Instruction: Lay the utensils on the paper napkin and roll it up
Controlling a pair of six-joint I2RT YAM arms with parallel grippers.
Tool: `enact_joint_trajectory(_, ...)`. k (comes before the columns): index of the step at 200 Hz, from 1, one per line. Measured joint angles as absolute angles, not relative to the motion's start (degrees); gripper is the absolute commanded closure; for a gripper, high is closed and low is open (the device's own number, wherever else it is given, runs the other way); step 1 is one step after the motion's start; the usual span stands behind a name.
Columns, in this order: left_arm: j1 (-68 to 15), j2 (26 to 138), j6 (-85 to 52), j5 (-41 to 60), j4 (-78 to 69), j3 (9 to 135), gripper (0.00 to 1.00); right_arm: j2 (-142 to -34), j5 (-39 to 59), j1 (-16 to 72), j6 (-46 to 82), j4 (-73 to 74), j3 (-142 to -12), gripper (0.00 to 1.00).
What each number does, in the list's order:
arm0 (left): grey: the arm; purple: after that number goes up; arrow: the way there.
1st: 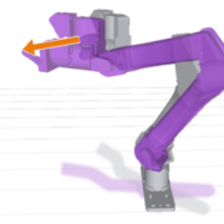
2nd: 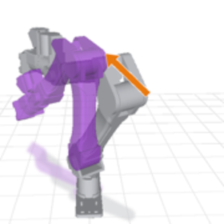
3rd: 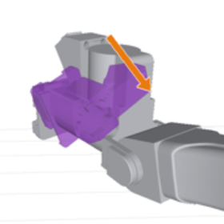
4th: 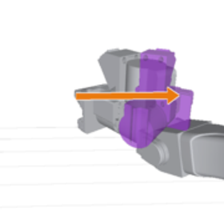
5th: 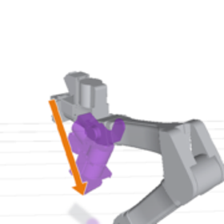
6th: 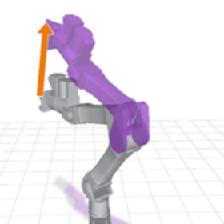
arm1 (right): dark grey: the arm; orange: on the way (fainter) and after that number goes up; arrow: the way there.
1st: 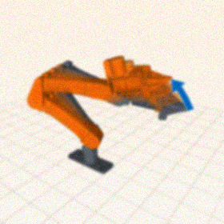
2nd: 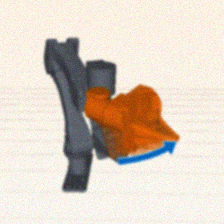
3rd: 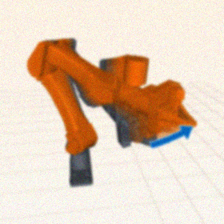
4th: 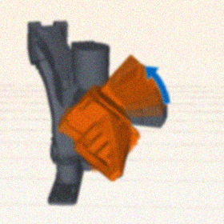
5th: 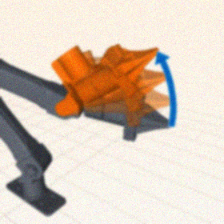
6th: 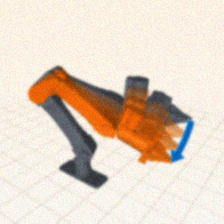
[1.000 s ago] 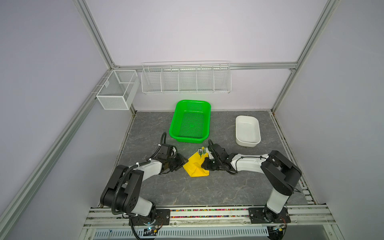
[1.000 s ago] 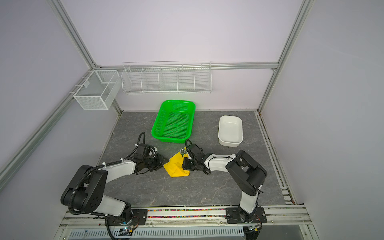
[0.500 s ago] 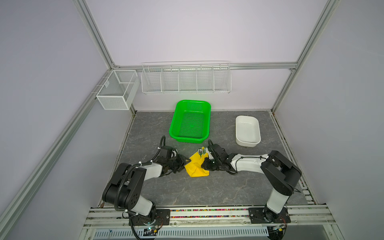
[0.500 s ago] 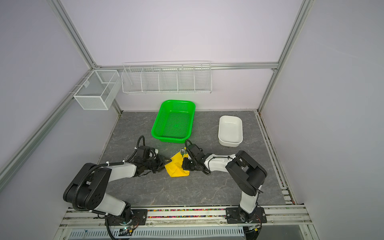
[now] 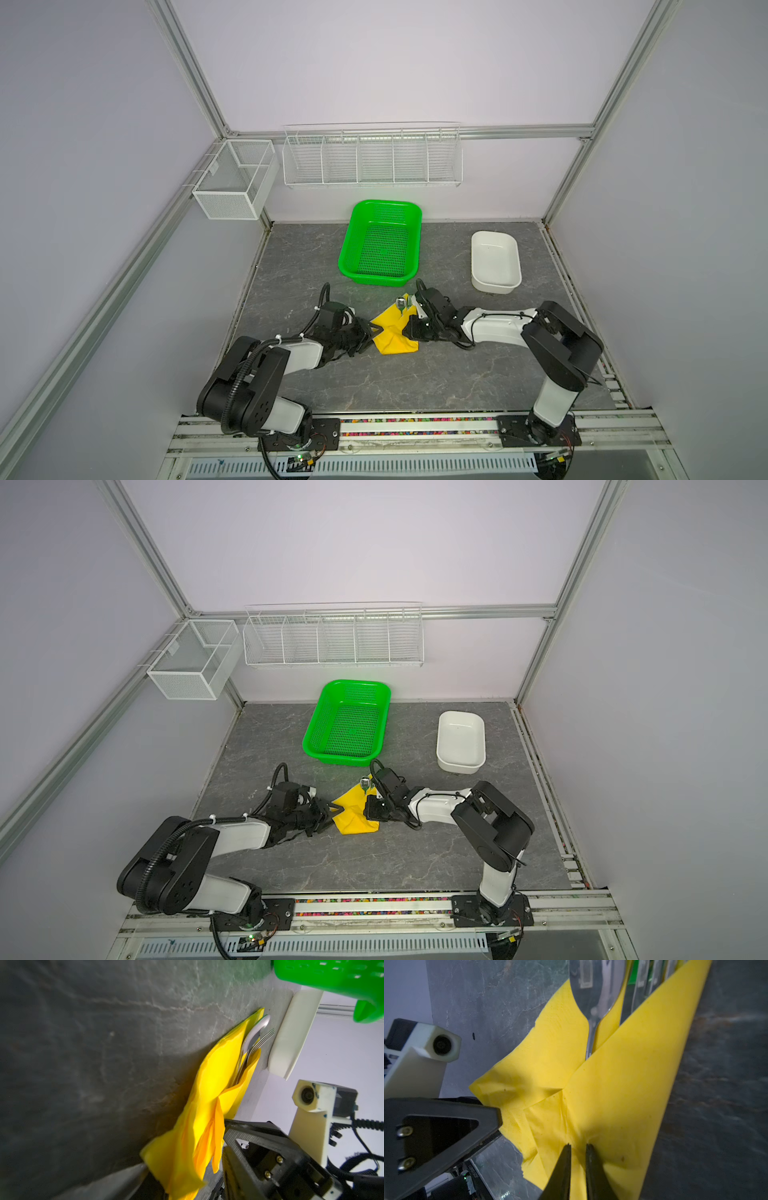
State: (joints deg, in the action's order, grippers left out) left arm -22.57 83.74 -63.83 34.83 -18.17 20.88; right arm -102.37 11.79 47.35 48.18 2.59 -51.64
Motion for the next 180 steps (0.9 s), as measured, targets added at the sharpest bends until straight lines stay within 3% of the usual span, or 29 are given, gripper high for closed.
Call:
enact_joint_trajectory(87,-22.57,85.08,-58.52,32.16,-11.94,24.84,0.93,-102.37,12.10,47.86,47.97,3.51,-51.64,0.82)
enact_joint_trajectory(180,-25.28,83.66,-54.33,34.02,-9.98,29.50,0.97,-102.37,11.57,47.90,48.03,3.14,-51.64,0.82)
